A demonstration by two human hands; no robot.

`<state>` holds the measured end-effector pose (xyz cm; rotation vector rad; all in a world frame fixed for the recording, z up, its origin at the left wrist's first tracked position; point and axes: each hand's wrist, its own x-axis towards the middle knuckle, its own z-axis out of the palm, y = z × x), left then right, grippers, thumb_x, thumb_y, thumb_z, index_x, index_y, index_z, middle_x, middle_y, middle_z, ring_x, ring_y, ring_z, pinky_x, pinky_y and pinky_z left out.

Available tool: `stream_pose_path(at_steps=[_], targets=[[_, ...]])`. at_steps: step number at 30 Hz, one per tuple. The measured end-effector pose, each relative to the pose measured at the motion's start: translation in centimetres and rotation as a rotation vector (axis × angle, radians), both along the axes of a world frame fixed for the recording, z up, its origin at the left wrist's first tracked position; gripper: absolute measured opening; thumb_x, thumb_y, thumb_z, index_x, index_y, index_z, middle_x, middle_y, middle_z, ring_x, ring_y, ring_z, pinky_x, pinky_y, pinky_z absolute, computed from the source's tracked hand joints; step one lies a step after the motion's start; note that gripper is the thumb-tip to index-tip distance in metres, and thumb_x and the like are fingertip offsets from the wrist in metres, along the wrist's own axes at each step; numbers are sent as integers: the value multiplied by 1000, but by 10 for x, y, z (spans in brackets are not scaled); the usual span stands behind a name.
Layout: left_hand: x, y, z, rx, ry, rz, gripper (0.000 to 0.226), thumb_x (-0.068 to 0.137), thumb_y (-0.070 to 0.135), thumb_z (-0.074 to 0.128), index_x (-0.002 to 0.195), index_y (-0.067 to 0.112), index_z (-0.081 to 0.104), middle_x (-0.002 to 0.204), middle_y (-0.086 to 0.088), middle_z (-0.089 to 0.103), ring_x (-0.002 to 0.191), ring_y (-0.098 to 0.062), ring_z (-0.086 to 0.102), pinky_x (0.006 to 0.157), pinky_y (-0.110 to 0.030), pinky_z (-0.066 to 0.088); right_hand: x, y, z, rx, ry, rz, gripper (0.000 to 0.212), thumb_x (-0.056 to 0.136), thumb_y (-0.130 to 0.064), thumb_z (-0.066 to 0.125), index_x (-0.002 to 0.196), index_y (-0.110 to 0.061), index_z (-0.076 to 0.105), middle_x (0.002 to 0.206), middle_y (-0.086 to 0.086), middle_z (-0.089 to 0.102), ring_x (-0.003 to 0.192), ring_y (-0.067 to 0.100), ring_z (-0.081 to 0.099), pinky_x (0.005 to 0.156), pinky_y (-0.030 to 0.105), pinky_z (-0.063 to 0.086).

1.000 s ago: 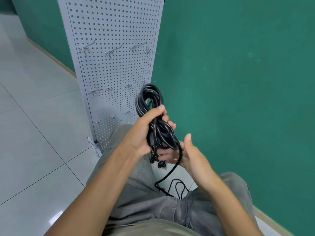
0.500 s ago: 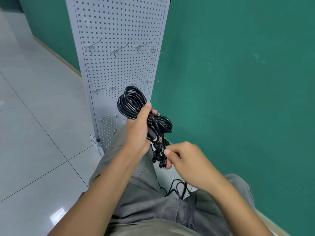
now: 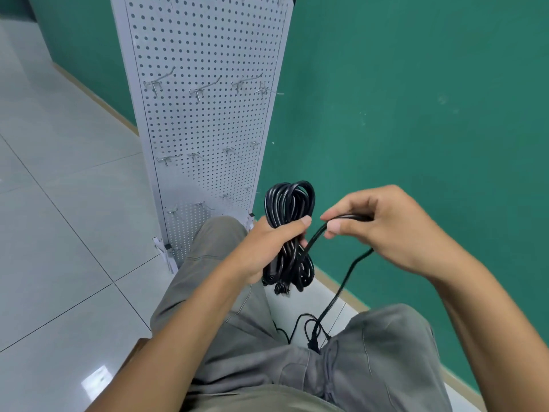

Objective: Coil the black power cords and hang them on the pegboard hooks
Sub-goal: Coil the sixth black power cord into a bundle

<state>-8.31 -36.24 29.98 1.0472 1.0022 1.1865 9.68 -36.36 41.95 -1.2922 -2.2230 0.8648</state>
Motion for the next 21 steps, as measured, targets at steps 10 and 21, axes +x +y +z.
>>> stream_pose_path(at_steps=[10,21], targets=[[11,-9,11,-78,-245,-216,26,76,31,81,83,11,67,70,-8,64,67,-24,66,72,-36,61,9,15,-31,-21,256,-219,13,82,-12,83,85,-16,71,79,0,74,72,9,64,73,25,50],[13,-6,7,-149,-81,-201,12,72,17,71,62,11,68,71,-12,64,76,-29,71,74,-36,58,35,14,-6,-28,195,-118,8,85,-8,79,91,-13,75,84,10,77,75,14,69,76,21,53]])
